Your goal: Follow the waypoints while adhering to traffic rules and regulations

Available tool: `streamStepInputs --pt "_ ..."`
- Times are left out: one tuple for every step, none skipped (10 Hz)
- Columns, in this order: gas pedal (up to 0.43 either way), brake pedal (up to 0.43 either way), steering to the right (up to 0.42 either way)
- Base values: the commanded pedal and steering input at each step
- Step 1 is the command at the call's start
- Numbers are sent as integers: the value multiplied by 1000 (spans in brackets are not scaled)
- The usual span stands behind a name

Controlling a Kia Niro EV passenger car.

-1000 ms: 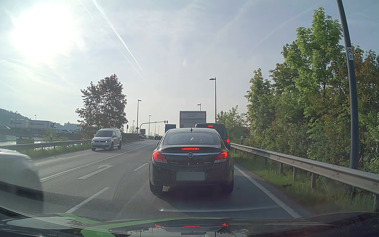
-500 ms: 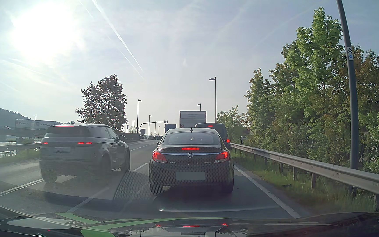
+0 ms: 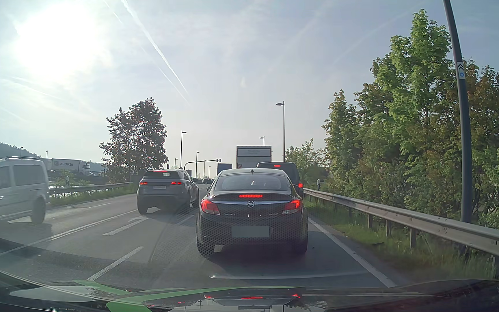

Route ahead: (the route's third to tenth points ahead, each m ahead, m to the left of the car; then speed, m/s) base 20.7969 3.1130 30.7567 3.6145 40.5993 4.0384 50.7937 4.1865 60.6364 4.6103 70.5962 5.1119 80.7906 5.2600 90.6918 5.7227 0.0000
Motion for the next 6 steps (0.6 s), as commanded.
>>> streamStepInputs --pt "0 470 3" --pt "0 470 3" --pt "0 470 3" --pt "0 470 3" --pt "0 470 3" --pt "0 470 3"
